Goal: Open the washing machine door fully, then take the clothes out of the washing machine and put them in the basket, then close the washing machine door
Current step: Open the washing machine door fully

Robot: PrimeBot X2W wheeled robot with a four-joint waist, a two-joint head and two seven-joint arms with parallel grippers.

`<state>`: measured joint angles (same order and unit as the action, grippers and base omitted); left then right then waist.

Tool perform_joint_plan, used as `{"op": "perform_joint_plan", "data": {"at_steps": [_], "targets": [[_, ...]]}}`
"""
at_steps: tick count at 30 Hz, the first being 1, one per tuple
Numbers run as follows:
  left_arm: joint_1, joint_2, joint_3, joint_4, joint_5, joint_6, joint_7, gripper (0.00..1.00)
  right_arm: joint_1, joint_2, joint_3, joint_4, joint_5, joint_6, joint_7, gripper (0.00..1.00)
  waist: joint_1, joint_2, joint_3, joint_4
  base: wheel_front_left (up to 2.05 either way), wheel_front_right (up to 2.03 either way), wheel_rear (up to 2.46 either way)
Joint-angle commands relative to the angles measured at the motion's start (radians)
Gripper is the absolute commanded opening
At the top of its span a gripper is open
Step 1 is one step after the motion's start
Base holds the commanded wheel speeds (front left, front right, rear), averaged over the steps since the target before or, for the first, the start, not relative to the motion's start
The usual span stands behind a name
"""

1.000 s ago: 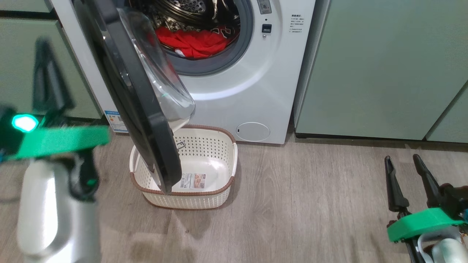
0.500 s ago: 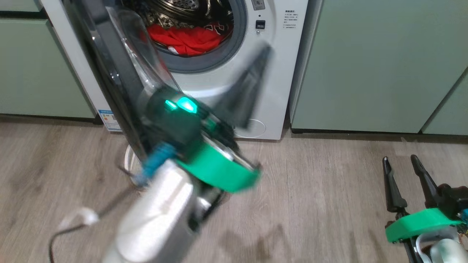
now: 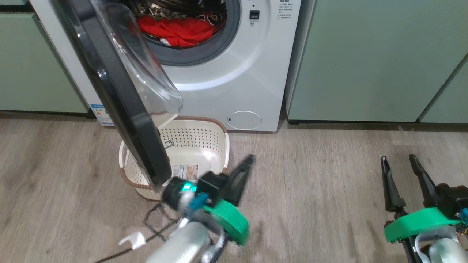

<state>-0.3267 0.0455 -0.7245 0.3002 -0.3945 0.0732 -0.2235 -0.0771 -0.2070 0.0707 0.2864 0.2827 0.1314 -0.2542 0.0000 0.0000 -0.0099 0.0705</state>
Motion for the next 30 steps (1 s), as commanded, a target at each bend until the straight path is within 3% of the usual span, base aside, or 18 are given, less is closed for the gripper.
{"op": "perform_joint_plan", "data": {"at_steps": [1,5,10,30], "targets": [[-0.049,0.005,0.071,0.035,-0.02,0.029,-0.025,0.0,-0.028,-0.015,0.02,-0.035,0.005,-0.001,-0.008,1.0,0.0,0.0,0.006,-0.003,0.0,0.0,0.0],[-0.077,0.005,0.138,0.152,-0.041,0.068,-0.037,0.0,-0.036,-0.018,0.022,-0.036,0.007,-0.001,-0.008,1.0,0.0,0.0,0.017,-0.002,0.0,0.0,0.0],[-0.088,0.005,0.241,0.196,-0.029,0.094,-0.038,0.0,-0.037,-0.021,0.018,-0.038,0.009,-0.001,-0.008,1.0,0.0,0.0,0.028,0.008,0.0,0.0,0.0],[-0.007,0.005,0.494,0.186,0.034,0.076,-0.038,0.0,-0.028,-0.018,0.027,-0.031,0.011,-0.001,-0.008,1.0,0.0,0.0,0.023,0.174,0.0,0.0,0.0]]}}
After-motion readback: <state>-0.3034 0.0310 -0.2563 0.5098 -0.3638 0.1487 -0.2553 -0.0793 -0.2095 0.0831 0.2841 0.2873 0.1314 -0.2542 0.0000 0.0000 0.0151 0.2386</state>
